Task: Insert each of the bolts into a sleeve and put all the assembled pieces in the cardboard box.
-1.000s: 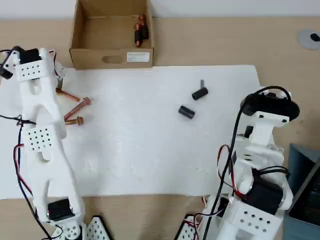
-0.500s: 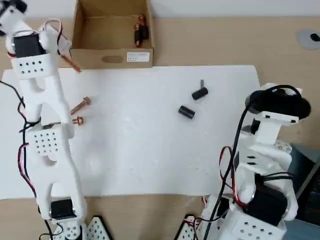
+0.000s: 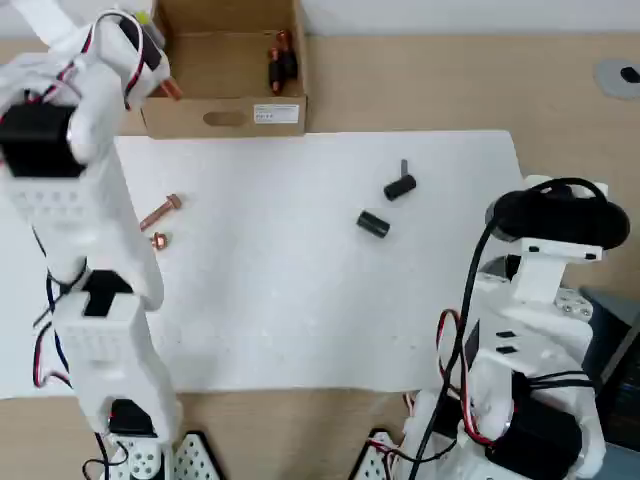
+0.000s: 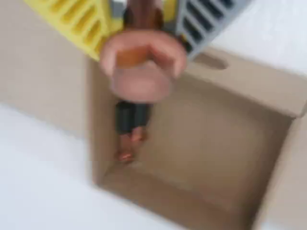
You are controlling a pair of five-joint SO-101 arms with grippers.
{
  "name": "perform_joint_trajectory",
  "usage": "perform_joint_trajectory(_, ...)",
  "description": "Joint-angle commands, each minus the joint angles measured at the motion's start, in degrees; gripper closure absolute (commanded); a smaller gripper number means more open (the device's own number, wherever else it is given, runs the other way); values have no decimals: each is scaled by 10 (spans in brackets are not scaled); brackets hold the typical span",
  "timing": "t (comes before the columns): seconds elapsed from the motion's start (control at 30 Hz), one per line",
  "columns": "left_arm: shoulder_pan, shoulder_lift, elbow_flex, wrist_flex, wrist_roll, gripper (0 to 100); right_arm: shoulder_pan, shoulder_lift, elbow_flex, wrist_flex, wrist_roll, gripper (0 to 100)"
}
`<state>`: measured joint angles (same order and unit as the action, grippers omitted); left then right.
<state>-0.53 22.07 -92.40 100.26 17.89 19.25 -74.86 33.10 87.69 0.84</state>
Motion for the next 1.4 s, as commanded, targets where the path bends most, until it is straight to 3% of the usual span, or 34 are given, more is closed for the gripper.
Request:
perform_joint_trajectory(0.0,33,-83,-22,3,-19,1000,2,-2,-32,2,10,989)
perform_joint_trajectory(0.2,60,-182,39,3,-60,1000,2,-2,-44,2,18,989)
perform_joint_trajectory(0.5,55,-375,294,3,-65,1000,1,-2,-39,2,33,989)
perform_joint_trajectory(0.8,55,-531,542,2,-62,1000,-52,-2,7,-2,45,989)
perform_joint_trajectory(1.1,55,-679,781,-3,-61,999,-152,-2,62,-8,-27,989)
perform_joint_trajectory(1.37,55,-909,1096,-135,-50,999,-235,-2,87,-80,-27,989)
